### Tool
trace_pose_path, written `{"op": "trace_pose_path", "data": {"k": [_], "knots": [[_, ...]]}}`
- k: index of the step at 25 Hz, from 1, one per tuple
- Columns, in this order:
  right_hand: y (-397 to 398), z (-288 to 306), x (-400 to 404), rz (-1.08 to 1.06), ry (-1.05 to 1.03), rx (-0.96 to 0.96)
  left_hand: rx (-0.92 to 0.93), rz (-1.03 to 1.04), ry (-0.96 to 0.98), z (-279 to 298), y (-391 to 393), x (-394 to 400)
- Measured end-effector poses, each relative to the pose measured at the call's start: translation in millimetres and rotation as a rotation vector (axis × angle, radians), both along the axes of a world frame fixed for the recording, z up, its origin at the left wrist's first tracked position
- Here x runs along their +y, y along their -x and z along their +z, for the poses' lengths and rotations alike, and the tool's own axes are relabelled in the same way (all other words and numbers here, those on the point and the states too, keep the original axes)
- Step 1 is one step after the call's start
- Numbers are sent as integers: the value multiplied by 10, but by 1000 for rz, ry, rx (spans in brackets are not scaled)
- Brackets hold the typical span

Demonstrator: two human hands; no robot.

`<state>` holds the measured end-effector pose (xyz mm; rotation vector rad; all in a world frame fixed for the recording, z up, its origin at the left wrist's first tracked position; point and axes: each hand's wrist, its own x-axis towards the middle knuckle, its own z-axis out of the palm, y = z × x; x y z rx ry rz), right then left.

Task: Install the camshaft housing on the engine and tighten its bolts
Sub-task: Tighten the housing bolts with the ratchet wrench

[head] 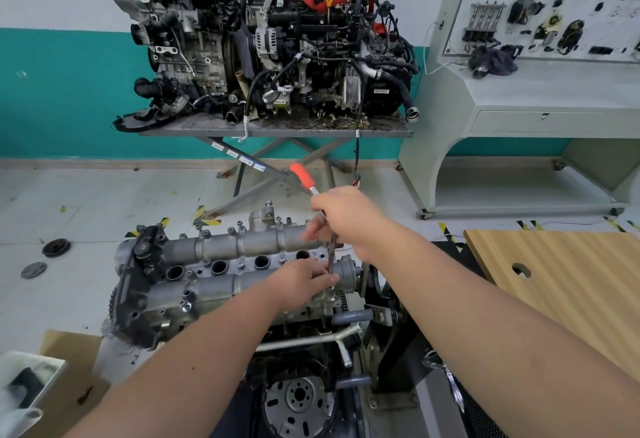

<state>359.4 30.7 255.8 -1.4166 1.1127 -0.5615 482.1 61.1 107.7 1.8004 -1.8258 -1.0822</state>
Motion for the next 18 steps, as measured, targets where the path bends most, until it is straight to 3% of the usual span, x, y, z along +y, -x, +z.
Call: {"op": "trace_pose_path", "data": {"k": [2, 3, 6, 10, 13, 16, 18], "knots": [[34, -77, 68, -177, -325, -527, -27, -21, 15, 7, 3, 0], [52, -135, 81, -267, -382, -682, -32, -29, 17, 7, 7, -3], [42, -325, 117, -380, -297, -781, -49, -59, 32, -1, -6, -26], [94, -613, 193, -290, 272, -410, -41, -73, 31, -28, -30, -40], [95, -693, 167, -225, 797, -301, -48, -41, 16, -34, -31, -38], [111, -695, 71, -131, 1336, 53, -80, -70, 46, 8, -27, -21], [140, -610, -6, 4, 1525, 294, -119, -105, 119, 17, -23, -25]]}}
